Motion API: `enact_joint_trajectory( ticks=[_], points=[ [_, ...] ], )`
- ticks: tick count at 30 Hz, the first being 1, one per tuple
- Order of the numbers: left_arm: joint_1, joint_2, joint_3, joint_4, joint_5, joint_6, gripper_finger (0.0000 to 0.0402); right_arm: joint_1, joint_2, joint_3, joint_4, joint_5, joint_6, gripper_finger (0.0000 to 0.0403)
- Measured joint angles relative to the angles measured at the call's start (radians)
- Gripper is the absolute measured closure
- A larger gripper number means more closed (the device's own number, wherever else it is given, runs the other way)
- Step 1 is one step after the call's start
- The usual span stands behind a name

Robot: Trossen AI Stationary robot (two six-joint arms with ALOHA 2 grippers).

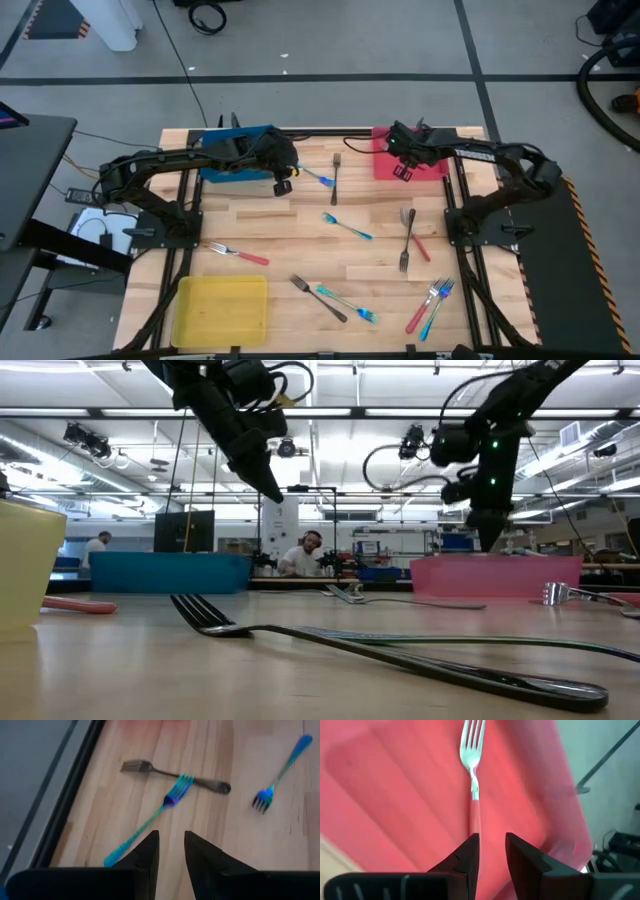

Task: Sort silverware by color (type)
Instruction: Put the top left iridescent fork into the yellow bin

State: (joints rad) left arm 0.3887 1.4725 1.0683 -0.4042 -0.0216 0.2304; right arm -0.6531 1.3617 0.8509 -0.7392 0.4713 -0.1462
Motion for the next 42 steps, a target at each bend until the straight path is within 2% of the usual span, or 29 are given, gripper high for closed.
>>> enact_joint_trajectory(
  ticks=[6, 11, 19, 24, 27, 34, 42],
  points=[
    [0.000, 0.000, 0.000, 0.063, 0.000, 0.070, 0.0281, 0.041, -0.127, 0.000, -0.010, 0.000, 0.024, 0.0300],
    [0.004, 0.003, 0.000, 0.131, 0.000, 0.069, 0.0262, 0.056, -0.198, 0.000, -0.009, -0.012, 0.043, 0.0300],
    [0.053, 0.151, 0.001, 0.215, 0.000, 0.056, 0.0270, 0.056, -0.233, 0.000, -0.005, -0.079, 0.076, 0.0300],
    [0.087, 0.261, 0.045, 0.192, 0.010, 0.051, 0.0271, 0.056, -0.223, 0.000, -0.005, -0.080, 0.076, 0.0300],
    [0.099, 0.333, 0.102, 0.157, 0.087, 0.047, 0.0271, 0.056, -0.219, 0.000, -0.002, -0.084, 0.077, 0.0300],
    [0.102, 0.483, 0.278, -0.025, 0.114, 0.052, 0.0271, 0.057, -0.219, 0.000, -0.005, -0.138, 0.125, 0.0300],
    [0.101, 0.541, 0.318, -0.110, 0.114, 0.095, 0.0271, 0.057, -0.219, 0.000, -0.013, -0.201, 0.128, 0.0300]
  ],
)
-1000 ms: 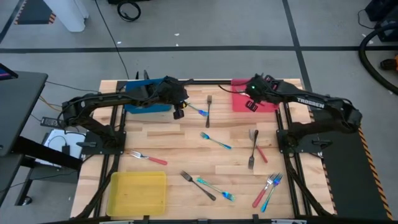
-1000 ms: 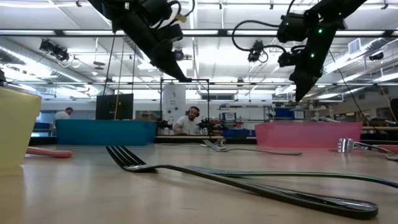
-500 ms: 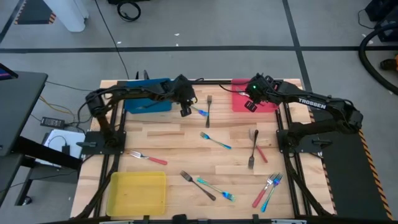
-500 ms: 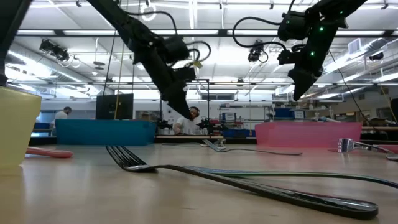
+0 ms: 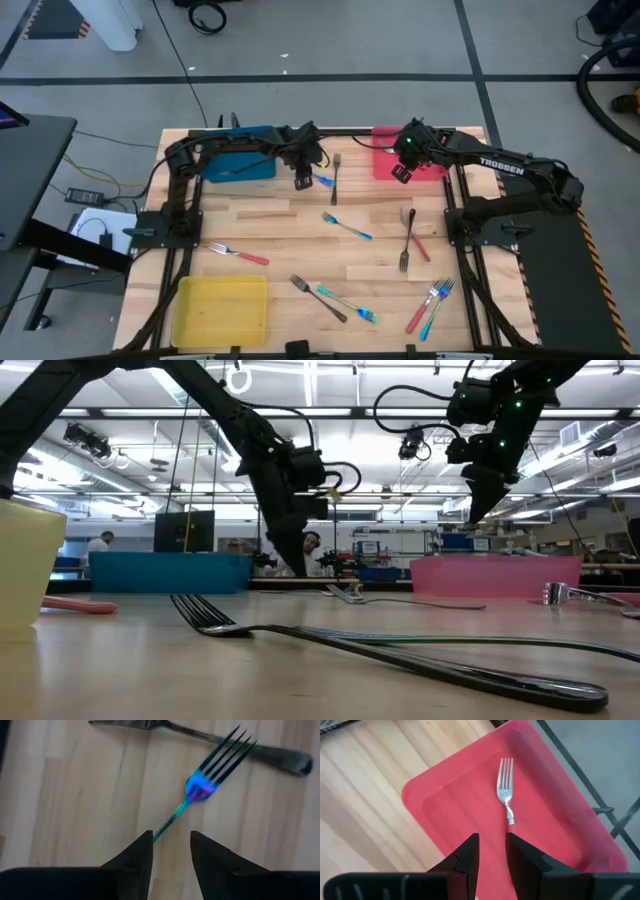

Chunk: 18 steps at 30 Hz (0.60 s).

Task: Sort silverware by color (type)
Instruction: Put the top left iridescent fork into the yellow bin

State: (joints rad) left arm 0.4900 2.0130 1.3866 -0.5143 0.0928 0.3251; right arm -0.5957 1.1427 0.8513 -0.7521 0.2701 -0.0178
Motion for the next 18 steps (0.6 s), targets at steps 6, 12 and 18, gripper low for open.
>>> enact_joint_trajectory(
  ticks=[6, 12, 18],
  points=[
    [0.007, 0.039, 0.000, 0.002, 0.001, 0.006, 0.0271, 0.003, 0.000, 0.000, -0.002, -0.003, 0.001, 0.0300],
    [0.011, 0.057, 0.000, 0.025, -0.009, 0.078, 0.0271, 0.007, 0.000, 0.000, -0.003, -0.007, 0.019, 0.0300],
    [0.011, 0.057, 0.000, 0.030, -0.012, 0.107, 0.0271, 0.007, 0.000, 0.000, -0.003, -0.010, 0.019, 0.0300]
  ],
)
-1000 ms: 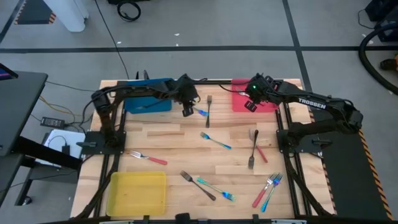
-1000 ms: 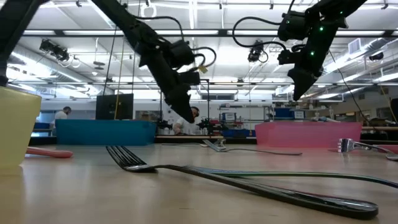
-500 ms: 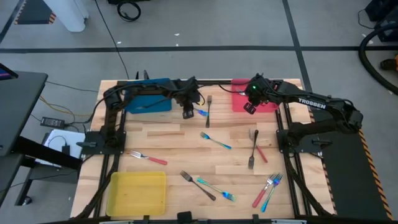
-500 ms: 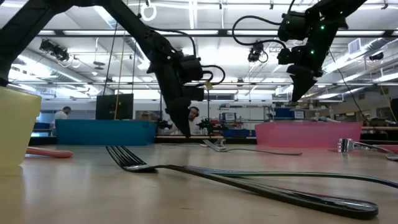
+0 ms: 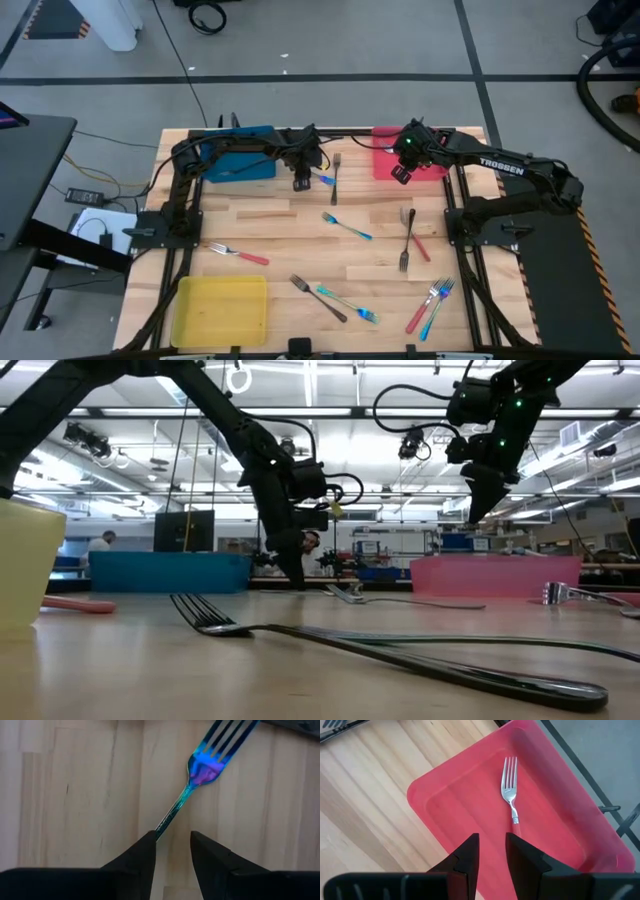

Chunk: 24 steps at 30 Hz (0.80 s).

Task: Sort silverware by color (type)
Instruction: Put the top left iridescent fork into the yellow bin

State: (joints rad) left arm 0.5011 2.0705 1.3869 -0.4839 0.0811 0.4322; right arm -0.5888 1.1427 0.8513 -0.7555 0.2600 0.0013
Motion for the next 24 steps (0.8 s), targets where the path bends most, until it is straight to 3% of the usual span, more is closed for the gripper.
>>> enact_joint_trajectory(
  ticks=[11, 16, 24],
  points=[
    [-0.024, -0.001, 0.073, -0.045, 0.002, 0.061, 0.0271, 0.000, 0.000, 0.000, 0.001, 0.000, 0.000, 0.0300],
    [-0.017, -0.001, 0.074, -0.116, 0.051, 0.063, 0.0271, 0.000, 0.000, 0.000, 0.002, -0.001, 0.000, 0.0300],
    [-0.006, 0.024, 0.073, -0.089, 0.041, 0.078, 0.0271, 0.000, 0.000, 0.000, 0.004, -0.005, 0.007, 0.0300]
  ],
)
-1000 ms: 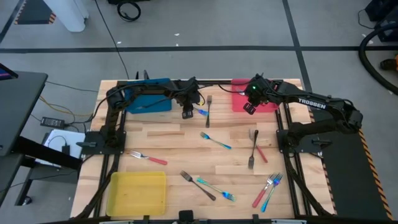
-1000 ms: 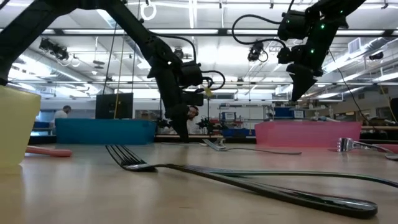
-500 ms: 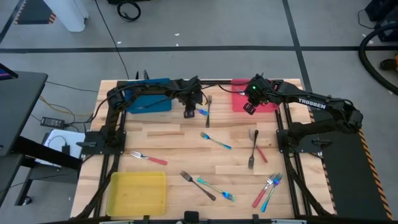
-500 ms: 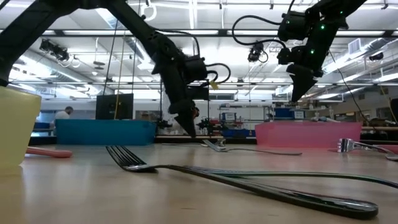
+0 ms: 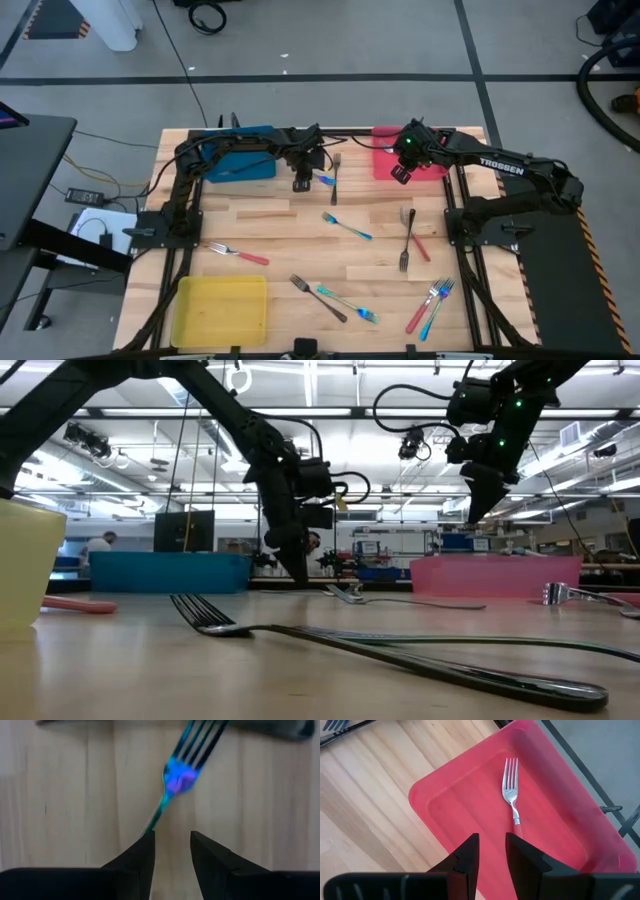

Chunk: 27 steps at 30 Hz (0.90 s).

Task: Sort silverware by color (type)
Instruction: Put the top left iridescent fork into the yellow bin

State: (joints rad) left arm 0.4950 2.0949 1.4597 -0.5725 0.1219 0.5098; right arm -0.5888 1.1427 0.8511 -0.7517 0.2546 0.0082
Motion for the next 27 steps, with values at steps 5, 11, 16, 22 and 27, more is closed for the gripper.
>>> enact_joint_trajectory(
  ticks=[5, 11, 16, 22, 27],
  points=[
    [0.015, 0.001, 0.001, 0.023, -0.008, -0.001, 0.0271, 0.000, 0.000, 0.000, 0.003, -0.019, -0.001, 0.0300],
    [0.033, 0.011, 0.001, 0.015, -0.001, -0.003, 0.0271, 0.000, 0.000, 0.000, 0.014, -0.021, -0.001, 0.0300],
    [0.041, 0.012, 0.001, 0.010, 0.019, -0.007, 0.0271, 0.001, 0.000, 0.000, 0.016, -0.024, -0.001, 0.0300],
    [0.041, 0.012, 0.001, 0.000, 0.022, -0.016, 0.0271, 0.001, 0.000, 0.000, 0.016, -0.024, -0.002, 0.0300],
    [0.041, 0.012, 0.001, -0.082, 0.023, -0.035, 0.0271, 0.000, 0.000, 0.000, 0.016, -0.036, -0.003, 0.0300]
  ],
)
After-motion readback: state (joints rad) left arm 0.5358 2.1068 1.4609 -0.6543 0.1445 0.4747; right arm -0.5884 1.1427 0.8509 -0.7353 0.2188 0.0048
